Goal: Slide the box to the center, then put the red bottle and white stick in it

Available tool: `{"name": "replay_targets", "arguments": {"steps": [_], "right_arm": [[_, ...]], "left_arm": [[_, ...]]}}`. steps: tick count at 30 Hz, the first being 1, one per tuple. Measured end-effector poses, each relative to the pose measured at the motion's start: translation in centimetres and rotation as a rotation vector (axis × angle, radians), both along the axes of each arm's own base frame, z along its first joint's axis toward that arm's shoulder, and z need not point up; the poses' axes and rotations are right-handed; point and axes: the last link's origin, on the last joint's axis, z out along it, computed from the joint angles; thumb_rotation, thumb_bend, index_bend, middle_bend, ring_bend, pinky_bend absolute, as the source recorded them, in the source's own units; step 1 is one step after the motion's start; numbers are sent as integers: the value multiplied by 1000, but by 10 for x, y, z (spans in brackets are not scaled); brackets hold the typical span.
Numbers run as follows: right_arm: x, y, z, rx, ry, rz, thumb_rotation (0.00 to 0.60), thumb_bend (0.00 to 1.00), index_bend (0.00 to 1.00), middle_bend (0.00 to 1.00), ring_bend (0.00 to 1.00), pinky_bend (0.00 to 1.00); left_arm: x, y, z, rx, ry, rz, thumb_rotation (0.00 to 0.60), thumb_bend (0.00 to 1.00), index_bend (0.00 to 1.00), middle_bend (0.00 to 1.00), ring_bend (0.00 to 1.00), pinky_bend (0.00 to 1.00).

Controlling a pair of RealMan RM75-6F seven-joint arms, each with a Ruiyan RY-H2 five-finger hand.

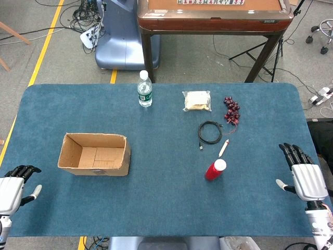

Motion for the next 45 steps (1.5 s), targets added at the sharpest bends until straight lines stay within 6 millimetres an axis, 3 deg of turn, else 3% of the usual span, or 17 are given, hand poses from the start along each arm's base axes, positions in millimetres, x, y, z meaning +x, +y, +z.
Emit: {"name": "replay_targets", "arguments": {"steps": [10, 20, 27, 34, 45], "right_arm": [[2, 1, -3, 10, 5, 5, 600, 0, 100, 99, 66, 254], [12, 8, 4, -14, -3, 57, 600, 0, 101, 99, 66, 254], [19, 20, 11, -51, -8, 90, 600, 0, 100, 99, 66, 254], [22, 26, 14, -65, -9, 106, 600, 0, 101, 99, 66, 254], [22, 26, 15, -71, -11, 102, 600, 0, 101, 99, 66, 254]], "left_arm": [[-1, 1, 1, -3, -29, 9, 600, 271, 372, 350, 273, 427], [-5, 5, 0, -32, -96, 40, 600, 266, 292, 318, 262, 434], [-4, 9, -6, -50, -166, 49, 600, 135, 276, 312, 254, 427], [1, 19, -11, -94, -261, 58, 600, 33, 260, 278, 225, 340], [2, 40, -16, -155, -331, 91, 600, 0, 256, 275, 207, 279]]}}
